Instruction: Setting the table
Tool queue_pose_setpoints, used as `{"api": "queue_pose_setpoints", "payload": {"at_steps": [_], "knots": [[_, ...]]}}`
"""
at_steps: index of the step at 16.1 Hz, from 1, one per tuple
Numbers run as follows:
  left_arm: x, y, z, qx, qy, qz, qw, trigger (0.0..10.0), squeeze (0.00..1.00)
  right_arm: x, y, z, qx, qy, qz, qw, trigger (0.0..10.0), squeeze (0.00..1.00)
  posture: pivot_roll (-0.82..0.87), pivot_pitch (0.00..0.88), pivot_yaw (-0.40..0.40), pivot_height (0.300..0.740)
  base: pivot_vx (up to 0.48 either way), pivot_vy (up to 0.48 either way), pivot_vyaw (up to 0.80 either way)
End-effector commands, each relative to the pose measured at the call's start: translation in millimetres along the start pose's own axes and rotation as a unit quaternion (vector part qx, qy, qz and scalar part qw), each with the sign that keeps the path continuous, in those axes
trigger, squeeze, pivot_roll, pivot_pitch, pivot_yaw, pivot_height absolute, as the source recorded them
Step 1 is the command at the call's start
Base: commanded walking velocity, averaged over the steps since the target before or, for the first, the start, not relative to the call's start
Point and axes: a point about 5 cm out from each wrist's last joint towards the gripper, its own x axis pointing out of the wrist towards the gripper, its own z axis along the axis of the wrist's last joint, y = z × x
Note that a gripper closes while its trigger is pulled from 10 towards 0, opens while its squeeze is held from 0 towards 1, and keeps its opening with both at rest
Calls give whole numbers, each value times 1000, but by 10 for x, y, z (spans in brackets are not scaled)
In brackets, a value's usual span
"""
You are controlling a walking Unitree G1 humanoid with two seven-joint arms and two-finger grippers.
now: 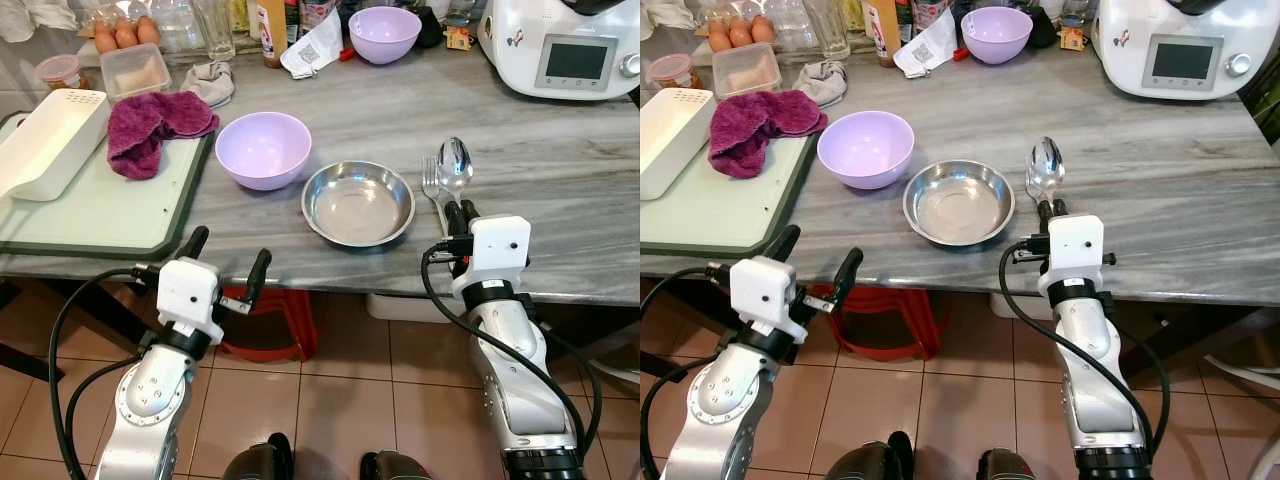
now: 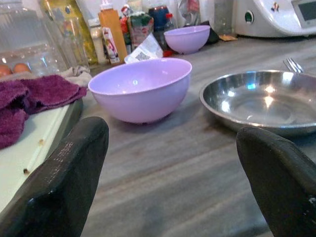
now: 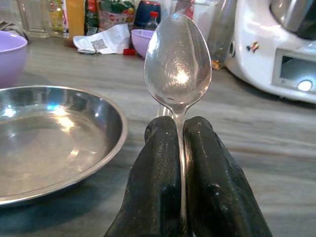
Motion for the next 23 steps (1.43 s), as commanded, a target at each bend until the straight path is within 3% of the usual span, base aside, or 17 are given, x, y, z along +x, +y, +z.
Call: {"api": "queue_pose_setpoints", "payload": {"at_steps": [1,11,13,18,20,23], "knots": [[-6,-38,-34,-3,9,-2,1000,10000,0,9,-54,15,-5,-6,-13,1000,10000,0,-109,188,3,740,0,-382,0],[10,-46,-65,-18,14,1,1000,10000,0,15,-47,15,-7,-5,-12,1000,10000,0,-112,186,3,740,0,-467,0],[10,-23,-71,-32,14,18,999,10000,0,6,-33,15,-4,-4,-9,1000,10000,0,-114,190,4,740,0,0,0],[18,48,-114,-16,21,31,999,10000,0,12,25,11,16,2,3,1000,10000,0,-113,191,12,740,0,0,0],[12,38,-121,-14,19,16,1000,10000,0,21,69,-4,27,12,13,999,10000,0,-112,192,16,740,0,0,0],[-38,-16,-208,-5,34,-20,999,10000,0,67,70,-112,78,52,2,996,10000,0,-112,193,20,740,0,0,0]]}}
